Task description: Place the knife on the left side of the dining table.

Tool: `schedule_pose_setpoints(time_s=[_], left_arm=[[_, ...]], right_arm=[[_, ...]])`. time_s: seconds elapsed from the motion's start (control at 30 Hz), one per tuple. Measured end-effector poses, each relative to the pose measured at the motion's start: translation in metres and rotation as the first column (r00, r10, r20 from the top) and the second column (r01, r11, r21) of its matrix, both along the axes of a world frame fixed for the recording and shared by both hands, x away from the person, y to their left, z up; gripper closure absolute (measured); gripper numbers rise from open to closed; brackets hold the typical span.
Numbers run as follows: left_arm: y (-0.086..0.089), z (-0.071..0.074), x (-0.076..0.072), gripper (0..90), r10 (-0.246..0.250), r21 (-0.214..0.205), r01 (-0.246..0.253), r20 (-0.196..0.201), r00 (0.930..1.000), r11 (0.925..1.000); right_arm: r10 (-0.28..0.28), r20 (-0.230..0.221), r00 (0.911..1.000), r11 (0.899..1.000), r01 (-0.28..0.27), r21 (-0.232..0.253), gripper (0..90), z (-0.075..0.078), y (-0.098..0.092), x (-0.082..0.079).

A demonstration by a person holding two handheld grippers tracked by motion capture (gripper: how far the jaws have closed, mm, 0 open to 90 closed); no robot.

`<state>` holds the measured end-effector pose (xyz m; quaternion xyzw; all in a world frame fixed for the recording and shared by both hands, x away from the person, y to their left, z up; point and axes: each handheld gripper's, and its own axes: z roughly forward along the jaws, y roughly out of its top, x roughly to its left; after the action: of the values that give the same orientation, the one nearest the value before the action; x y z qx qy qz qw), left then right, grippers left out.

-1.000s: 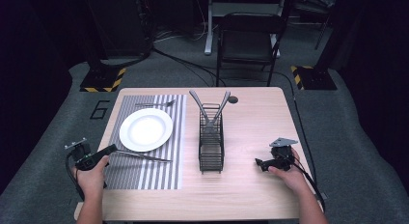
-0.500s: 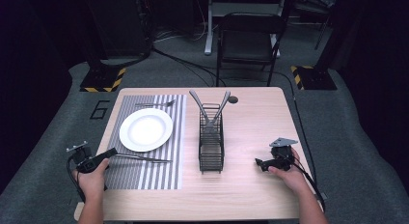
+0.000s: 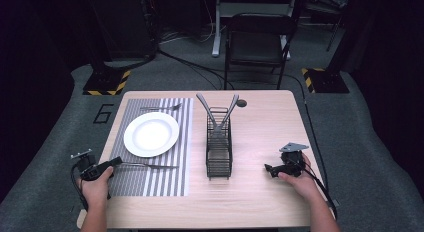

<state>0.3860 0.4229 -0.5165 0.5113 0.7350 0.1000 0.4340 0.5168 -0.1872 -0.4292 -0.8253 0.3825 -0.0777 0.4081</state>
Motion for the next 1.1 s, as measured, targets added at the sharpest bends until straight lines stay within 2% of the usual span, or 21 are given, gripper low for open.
schedule_pose_setpoints(time_s=[0.3,0.97,1.07,1.1], left_arm=[[-0.0008,-0.0040,0.0031,65.6,-0.010,0.027,0.011,-0.028,0.9996,0.9996],[-0.0019,-0.0033,0.0043,63.2,0.003,0.035,-0.002,-0.031,0.9995,0.9994],[-0.0018,-0.0023,0.0050,62.8,-0.003,0.046,0.005,-0.040,0.9992,0.9989],[-0.0025,-0.0019,0.0050,62.5,0.008,0.054,-0.006,-0.039,0.9992,0.9985]], right_arm=[[-0.001,0.000,1.0000,1.000,0.001,0.001,0.0,0.0000,0.0000,0.0000],[0.000,0.000,1.0000,1.000,0.000,0.000,0.0,0.0000,0.0000,0.0000],[-0.001,0.001,1.0000,1.000,0.001,0.000,0.0,0.0000,0.0000,0.0000],[0.000,0.000,1.0000,1.000,0.000,0.000,0.0,0.0000,0.0000,0.0000]])
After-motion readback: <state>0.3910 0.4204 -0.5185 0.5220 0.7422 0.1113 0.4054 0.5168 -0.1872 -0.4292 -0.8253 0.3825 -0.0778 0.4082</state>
